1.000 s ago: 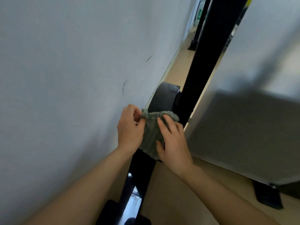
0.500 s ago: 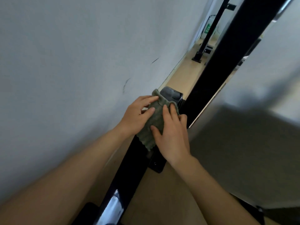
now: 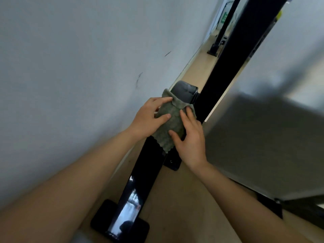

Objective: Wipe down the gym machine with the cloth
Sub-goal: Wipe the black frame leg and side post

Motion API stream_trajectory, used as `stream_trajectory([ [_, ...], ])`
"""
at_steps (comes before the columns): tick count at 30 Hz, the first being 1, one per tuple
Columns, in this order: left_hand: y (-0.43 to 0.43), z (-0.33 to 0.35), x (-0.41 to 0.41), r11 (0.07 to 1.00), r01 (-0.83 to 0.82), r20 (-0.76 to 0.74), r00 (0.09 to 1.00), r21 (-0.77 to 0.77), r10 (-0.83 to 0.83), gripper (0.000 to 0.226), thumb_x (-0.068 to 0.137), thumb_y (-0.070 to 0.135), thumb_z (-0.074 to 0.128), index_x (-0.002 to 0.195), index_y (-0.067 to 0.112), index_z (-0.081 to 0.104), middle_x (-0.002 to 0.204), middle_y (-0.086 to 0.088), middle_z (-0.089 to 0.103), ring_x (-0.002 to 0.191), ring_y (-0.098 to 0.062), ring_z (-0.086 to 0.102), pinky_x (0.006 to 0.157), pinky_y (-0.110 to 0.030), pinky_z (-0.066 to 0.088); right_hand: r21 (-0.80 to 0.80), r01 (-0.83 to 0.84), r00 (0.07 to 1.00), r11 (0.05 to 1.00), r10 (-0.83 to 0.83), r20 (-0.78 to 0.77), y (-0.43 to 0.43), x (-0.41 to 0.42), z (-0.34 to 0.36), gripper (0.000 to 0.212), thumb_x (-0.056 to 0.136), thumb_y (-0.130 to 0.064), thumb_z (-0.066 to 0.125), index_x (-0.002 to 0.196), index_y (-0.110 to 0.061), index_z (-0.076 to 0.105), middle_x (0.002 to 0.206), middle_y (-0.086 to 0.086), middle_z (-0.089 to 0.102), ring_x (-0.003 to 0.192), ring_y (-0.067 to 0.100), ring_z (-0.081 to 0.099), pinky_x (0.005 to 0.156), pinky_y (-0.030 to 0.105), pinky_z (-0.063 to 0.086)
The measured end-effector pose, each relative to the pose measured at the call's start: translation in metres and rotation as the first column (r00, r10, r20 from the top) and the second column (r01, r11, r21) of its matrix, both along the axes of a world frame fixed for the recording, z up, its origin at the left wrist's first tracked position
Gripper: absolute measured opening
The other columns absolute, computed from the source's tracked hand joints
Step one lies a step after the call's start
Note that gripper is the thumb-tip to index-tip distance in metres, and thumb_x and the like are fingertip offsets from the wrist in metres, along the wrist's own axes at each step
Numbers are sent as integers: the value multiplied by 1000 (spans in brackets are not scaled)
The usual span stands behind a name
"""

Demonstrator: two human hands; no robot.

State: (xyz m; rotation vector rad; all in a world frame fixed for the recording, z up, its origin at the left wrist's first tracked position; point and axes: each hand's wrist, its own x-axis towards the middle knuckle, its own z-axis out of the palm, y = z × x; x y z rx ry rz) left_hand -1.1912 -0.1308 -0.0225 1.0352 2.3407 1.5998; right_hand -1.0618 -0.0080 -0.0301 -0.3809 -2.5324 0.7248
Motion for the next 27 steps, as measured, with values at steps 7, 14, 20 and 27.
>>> stream_trajectory([
  [7, -29, -14, 21, 979, -52, -112, 993, -198, 30, 70, 86, 28, 76, 146, 45, 44, 128, 4, 51, 104, -18, 60, 93, -43, 57, -148, -5, 999, 989, -3, -49, -16, 18, -17, 77, 87, -10, 76, 154, -13, 38, 165, 0, 26, 148, 8, 26, 119, 20, 23],
  [14, -53, -24, 45, 964, -42, -63, 998, -262, 26, 68, 88, 28, 75, 145, 46, 42, 126, 5, 51, 101, -19, 63, 89, -43, 60, -276, -34, 999, 961, 31, -16, -30, 40, -24, 93, 87, -3, 73, 160, -31, 22, 139, -2, 44, 126, 11, 49, 107, 21, 42],
  [20, -62, -34, 62, 957, -100, -46, 995, -274, 91, 62, 88, 22, 75, 138, 43, 46, 122, 0, 52, 97, -17, 66, 85, -43, 61, -309, -26, 999, 951, 39, 37, -35, 46, -28, 80, 88, -3, 71, 156, -27, 35, 136, -5, 46, 122, 10, 50, 106, 20, 43],
  [27, -76, -54, 87, 968, -123, 79, 987, -217, 143, 53, 91, 10, 70, 135, 35, 52, 125, -3, 52, 100, -8, 62, 85, -25, 59, -404, 82, 996, 911, -90, -1, -54, 56, -48, 49, 88, -10, 71, 130, -29, 55, 117, -9, 65, 103, 14, 63, 93, 35, 53],
])
